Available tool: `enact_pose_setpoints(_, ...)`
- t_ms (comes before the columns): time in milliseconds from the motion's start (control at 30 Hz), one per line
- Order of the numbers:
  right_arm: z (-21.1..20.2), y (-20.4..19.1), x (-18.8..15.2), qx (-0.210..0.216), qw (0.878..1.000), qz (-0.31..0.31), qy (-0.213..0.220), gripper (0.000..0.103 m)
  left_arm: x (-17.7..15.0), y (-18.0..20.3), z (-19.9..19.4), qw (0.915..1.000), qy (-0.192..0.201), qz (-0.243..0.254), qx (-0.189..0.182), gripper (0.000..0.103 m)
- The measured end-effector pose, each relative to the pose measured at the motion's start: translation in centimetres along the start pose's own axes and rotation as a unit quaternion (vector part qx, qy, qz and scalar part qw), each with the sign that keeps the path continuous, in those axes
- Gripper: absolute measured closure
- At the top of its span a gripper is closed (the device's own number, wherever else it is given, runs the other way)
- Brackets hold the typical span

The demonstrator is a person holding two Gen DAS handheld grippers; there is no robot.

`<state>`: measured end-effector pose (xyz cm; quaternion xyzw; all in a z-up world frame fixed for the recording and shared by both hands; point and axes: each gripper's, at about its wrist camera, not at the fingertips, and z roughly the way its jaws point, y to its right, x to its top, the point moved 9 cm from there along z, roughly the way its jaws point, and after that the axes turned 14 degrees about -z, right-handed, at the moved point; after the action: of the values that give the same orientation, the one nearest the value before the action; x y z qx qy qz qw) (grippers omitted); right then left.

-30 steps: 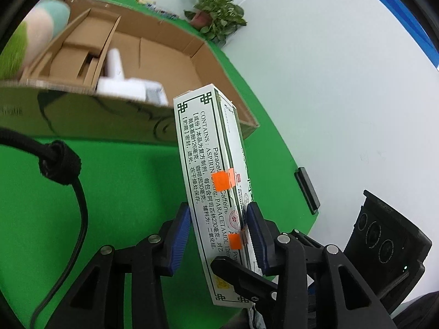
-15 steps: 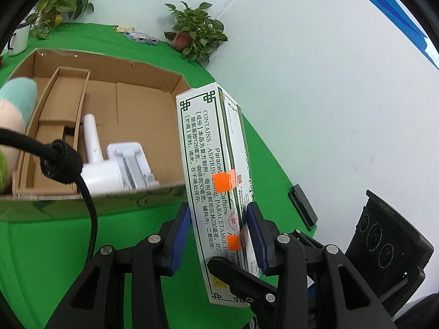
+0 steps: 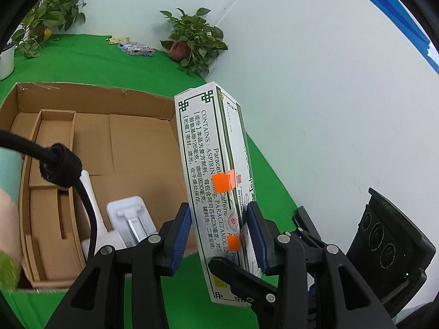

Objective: Organize objects
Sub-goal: 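Lower the medicine box into the box beside the phone stand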

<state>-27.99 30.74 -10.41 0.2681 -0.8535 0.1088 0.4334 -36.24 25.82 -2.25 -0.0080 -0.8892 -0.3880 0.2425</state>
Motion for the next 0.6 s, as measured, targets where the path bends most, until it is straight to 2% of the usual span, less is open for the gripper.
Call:
enact_pose_setpoints(300,3.7,2.0,1.1,0.028,0.999,0.015,-0.023,0.042,4.8,-1.4,4.2,0.9992,-0.019,-0.023,0.025,0.064)
enact_pose_setpoints(600,8.3,3.8,-0.6,0.070,0.994,0.037,-0.079,0.042,6.2,-6.0,10.2,0.9948,-0.062,-0.056,0.060,0.064)
